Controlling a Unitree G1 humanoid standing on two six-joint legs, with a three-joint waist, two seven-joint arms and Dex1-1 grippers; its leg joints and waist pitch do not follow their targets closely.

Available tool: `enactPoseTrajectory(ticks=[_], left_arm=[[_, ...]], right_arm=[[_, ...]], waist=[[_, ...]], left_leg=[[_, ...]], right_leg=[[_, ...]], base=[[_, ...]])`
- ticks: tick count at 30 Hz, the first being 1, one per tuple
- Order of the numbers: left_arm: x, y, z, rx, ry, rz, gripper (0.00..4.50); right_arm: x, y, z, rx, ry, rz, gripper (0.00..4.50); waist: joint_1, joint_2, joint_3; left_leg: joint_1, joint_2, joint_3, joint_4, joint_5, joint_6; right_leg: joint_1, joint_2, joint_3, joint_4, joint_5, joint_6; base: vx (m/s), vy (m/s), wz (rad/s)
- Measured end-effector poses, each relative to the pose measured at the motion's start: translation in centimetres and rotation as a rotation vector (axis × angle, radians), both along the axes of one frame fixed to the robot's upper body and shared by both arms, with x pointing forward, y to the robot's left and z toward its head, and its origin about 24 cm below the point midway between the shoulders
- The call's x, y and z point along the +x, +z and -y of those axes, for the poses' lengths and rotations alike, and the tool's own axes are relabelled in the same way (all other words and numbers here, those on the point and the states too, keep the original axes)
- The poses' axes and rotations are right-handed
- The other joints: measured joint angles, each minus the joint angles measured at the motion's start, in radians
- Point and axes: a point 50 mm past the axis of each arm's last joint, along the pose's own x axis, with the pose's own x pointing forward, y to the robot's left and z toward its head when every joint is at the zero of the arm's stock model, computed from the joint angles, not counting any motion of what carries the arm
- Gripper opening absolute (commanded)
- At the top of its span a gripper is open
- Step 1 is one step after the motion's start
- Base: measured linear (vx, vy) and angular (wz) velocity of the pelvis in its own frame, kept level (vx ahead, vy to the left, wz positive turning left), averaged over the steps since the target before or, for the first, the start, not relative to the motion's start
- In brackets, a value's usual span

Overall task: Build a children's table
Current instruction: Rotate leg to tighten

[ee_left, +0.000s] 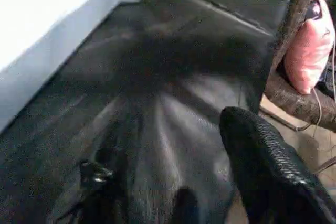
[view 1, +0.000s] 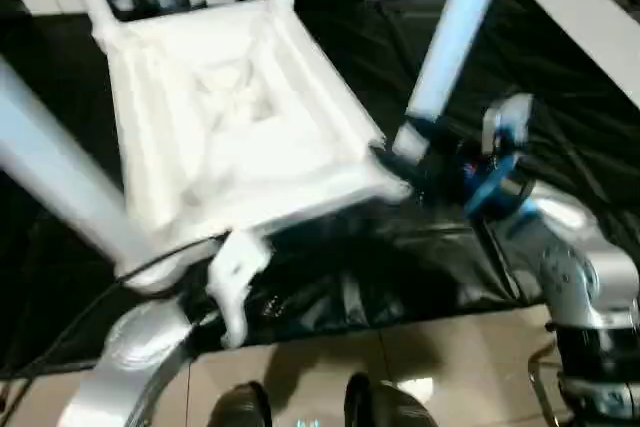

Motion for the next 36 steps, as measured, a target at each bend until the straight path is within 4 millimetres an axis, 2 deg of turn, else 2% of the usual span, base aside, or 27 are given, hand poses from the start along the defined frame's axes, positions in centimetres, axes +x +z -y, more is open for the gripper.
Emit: enactPoseTrajectory(ticks=[6,9,12,13,15,16,17,19,22,27,31,36], left_arm=[[-3.1,-0.5,-2.8,0.027,0.02,-0.092,3.41],[-4.3,0.2,-5.0,0.045,0.032,-0.116,3.6],[-4.6,0.8,-7.0,0.091,0.06,-0.102,3.72],[-4.5,1.1,-7.5,0.104,0.077,-0.087,3.96],[-4.3,1.5,-8.3,0.122,0.098,-0.062,4.06],[-4.0,1.7,-8.4,0.12,0.102,-0.048,4.06],[-3.7,1.9,-8.5,0.119,0.11,-0.032,4.31],[-2.9,2.4,-8.5,0.121,0.133,0.009,4.46],[-1.7,2.6,-8.1,0.088,0.21,0.064,4.49],[-1.0,2.2,-6.8,-0.017,0.321,0.096,4.49],[-1.0,1.7,-5.9,-0.028,0.41,0.115,4.49],[-1.7,1.2,-4.8,-0.049,0.612,0.147,4.49]], right_arm=[[1.7,0.0,2.3,-0.033,-0.227,0.01,4.5],[2.4,-0.8,4.8,-0.07,-0.375,-0.017,4.5],[2.6,-1.3,6.3,-0.079,-0.443,-0.037,4.5],[2.6,-1.3,6.5,-0.081,-0.446,-0.036,4.5],[2.5,-1.3,6.6,-0.09,-0.426,-0.03,4.5],[2.4,-1.3,6.5,-0.092,-0.413,-0.028,4.5],[2.2,-1.4,6.3,-0.092,-0.393,-0.026,4.5],[1.9,-1.9,5.0,-0.093,-0.323,-0.026,4.5],[1.0,-2.8,3.2,-0.116,-0.211,-0.033,4.5],[-0.9,-4.4,1.1,-0.142,-0.112,-0.071,4.5],[-2.1,-5.4,-0.1,-0.117,-0.106,-0.101,4.5],[-5.0,-6.5,-1.6,-0.091,-0.08,-0.18,4.5]], waist=[[0.002,-0.004,0.0],[-0.003,-0.006,0.0],[-0.008,-0.009,0.002],[-0.01,-0.01,0.002],[-0.014,-0.01,0.002],[-0.013,-0.01,0.002],[-0.012,-0.011,0.002],[-0.011,-0.011,0.002],[-0.009,-0.011,0.002],[-0.008,-0.015,-0.001],[-0.008,-0.016,-0.001],[-0.007,-0.024,-0.006]], left_leg=[[0.0,-0.001,0.001,-0.003,-0.001,0.001],[0.001,-0.001,0.001,-0.003,-0.001,0.001],[0.002,-0.001,0.002,-0.003,0.0,0.001],[0.003,0.0,0.002,-0.003,0.0,0.0],[0.003,0.0,0.003,-0.003,0.0,0.0],[0.004,0.0,0.003,-0.003,0.0,0.0],[0.005,0.0,0.003,-0.003,0.0,0.0],[0.006,0.0,0.003,-0.003,0.0,0.0],[0.006,0.0,0.005,-0.003,0.0,0.001],[0.005,0.001,0.006,-0.002,0.0,0.001],[0.007,0.001,0.006,-0.001,0.0,0.0],[0.01,0.001,0.006,-0.001,-0.001,0.0]], right_leg=[[-0.001,0.0,0.001,-0.001,-0.002,0.003],[-0.001,0.0,0.001,0.0,-0.002,0.003],[-0.001,0.0,0.002,0.003,-0.002,0.003],[-0.001,0.0,0.002,0.003,-0.002,0.003],[0.0,0.001,0.003,0.004,-0.002,0.003],[0.0,0.001,0.003,0.004,-0.002,0.003],[0.0,0.001,0.003,0.005,-0.002,0.003],[0.0,0.002,0.004,0.005,-0.002,0.003],[0.0,0.002,0.006,0.005,-0.001,0.002],[0.0,0.002,0.007,0.005,0.001,-0.003],[0.001,0.002,0.007,0.005,0.0,0.0],[0.005,0.002,0.007,0.004,-0.001,0.003]], base=[[0.0,0.0,0.0],[0.0,0.0,0.0],[0.0,0.0,0.0],[0.0,0.0,0.0],[0.0,0.0,0.0],[0.0,0.0,0.0],[0.0,0.0,0.0],[0.0,0.0,0.0],[0.0,0.0,0.0],[0.0,0.0,0.0],[0.0,0.0,0.0],[0.0,0.0,0.0]])
